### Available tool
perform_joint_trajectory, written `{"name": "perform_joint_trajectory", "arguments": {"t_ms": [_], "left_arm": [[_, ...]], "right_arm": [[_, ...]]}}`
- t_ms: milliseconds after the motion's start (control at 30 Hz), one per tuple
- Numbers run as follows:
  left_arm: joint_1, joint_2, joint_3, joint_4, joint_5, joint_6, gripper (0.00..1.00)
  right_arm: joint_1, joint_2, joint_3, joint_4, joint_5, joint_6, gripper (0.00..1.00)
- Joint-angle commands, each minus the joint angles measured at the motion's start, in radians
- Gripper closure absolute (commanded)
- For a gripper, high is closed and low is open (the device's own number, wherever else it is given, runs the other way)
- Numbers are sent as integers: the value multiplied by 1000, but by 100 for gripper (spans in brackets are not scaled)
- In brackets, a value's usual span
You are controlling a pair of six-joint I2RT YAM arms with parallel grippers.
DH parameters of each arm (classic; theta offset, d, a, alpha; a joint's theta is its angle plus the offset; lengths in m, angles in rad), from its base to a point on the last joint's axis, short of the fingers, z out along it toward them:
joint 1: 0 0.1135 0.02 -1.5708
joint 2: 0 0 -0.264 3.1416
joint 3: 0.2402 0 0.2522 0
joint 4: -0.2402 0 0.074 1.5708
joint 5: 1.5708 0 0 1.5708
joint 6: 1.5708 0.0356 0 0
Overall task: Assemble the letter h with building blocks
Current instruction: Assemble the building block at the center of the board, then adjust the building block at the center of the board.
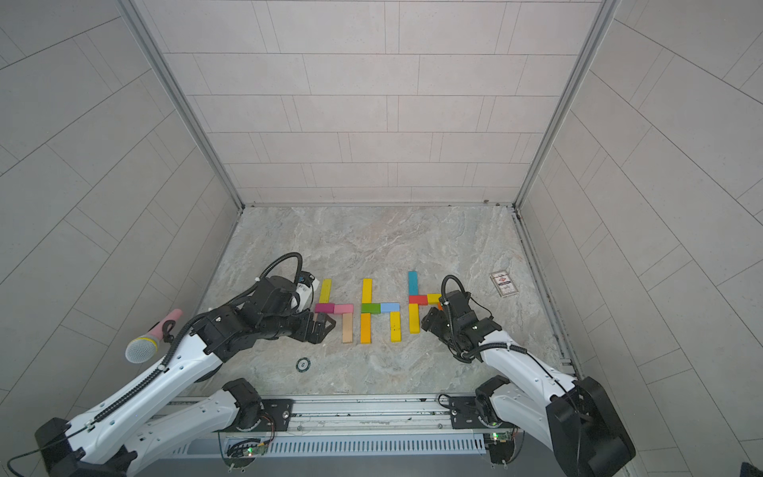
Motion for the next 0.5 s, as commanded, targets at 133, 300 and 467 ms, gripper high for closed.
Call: {"name": "perform_joint_trajectory", "arguments": {"t_ms": [133,300,467], "left_arm": [[7,-21,21,5,-7,11,0],[9,-38,22,3,-40,8,0],[15,-79,29,-13,-120,-8,0]], "right_arm": [[-2,-120,77,-88,-27,-118,21],[93,-3,198,-103,-5,-241,34],[227,107,260,20,9,-274,36]]}}
